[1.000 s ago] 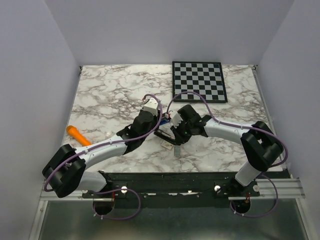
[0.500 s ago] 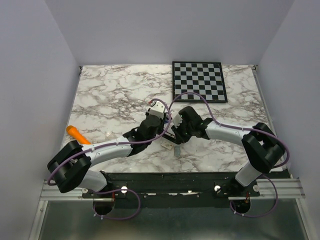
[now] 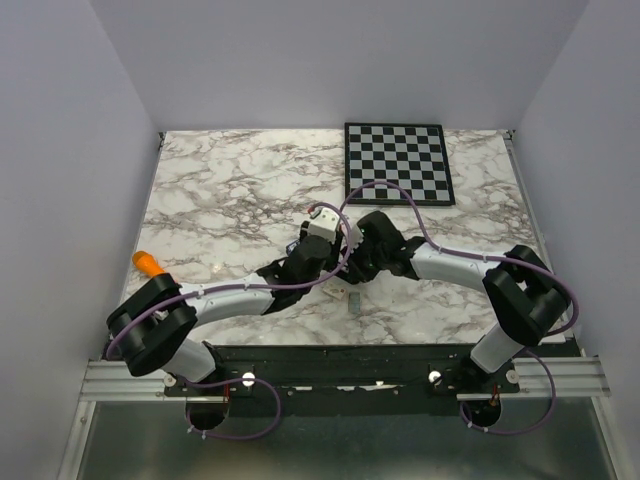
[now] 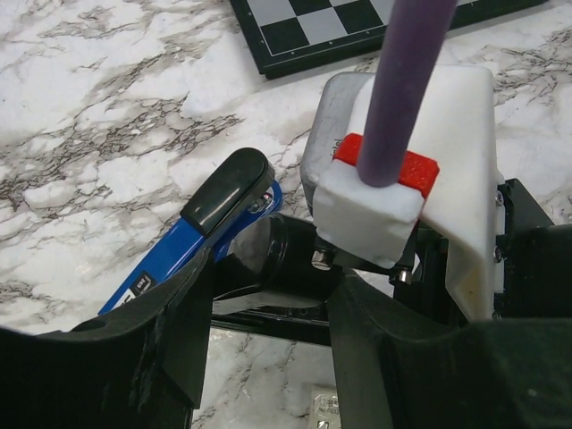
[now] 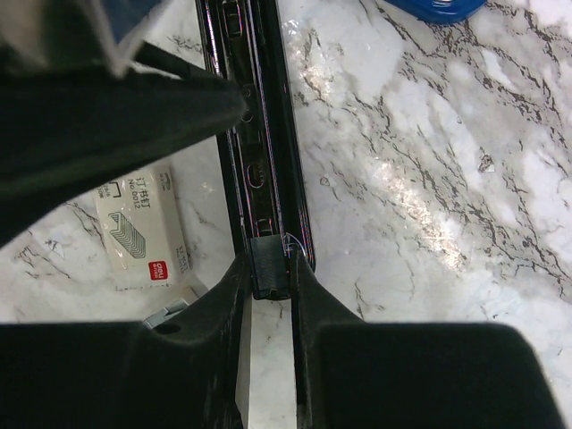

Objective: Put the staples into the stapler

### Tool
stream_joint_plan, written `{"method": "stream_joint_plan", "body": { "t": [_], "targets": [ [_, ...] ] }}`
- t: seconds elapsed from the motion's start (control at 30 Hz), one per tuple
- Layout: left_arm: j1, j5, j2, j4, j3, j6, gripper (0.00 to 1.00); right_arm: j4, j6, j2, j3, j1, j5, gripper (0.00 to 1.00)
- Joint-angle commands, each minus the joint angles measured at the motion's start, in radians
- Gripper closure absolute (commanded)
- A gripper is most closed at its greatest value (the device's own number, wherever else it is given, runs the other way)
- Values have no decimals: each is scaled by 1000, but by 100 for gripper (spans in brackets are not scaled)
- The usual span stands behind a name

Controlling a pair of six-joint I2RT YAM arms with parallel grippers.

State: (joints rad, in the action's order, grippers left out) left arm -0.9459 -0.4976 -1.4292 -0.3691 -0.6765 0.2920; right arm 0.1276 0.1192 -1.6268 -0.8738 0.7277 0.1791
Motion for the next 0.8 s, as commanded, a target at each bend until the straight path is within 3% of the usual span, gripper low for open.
{"method": "stream_joint_plan", "body": {
  "t": [0.0,0.4,0.77],
  "targets": [
    [-51,189,-72,-10,-5,185,46,-240,-50,-21,-4,6,0,89],
    [-51,304,-100,-48,12,170,30,-249,-59,-4,16,6,-18,88],
    [-51,327,-137,-22,-35,180,5,-232,-102,8,29,6,-41,86]
  ]
}}
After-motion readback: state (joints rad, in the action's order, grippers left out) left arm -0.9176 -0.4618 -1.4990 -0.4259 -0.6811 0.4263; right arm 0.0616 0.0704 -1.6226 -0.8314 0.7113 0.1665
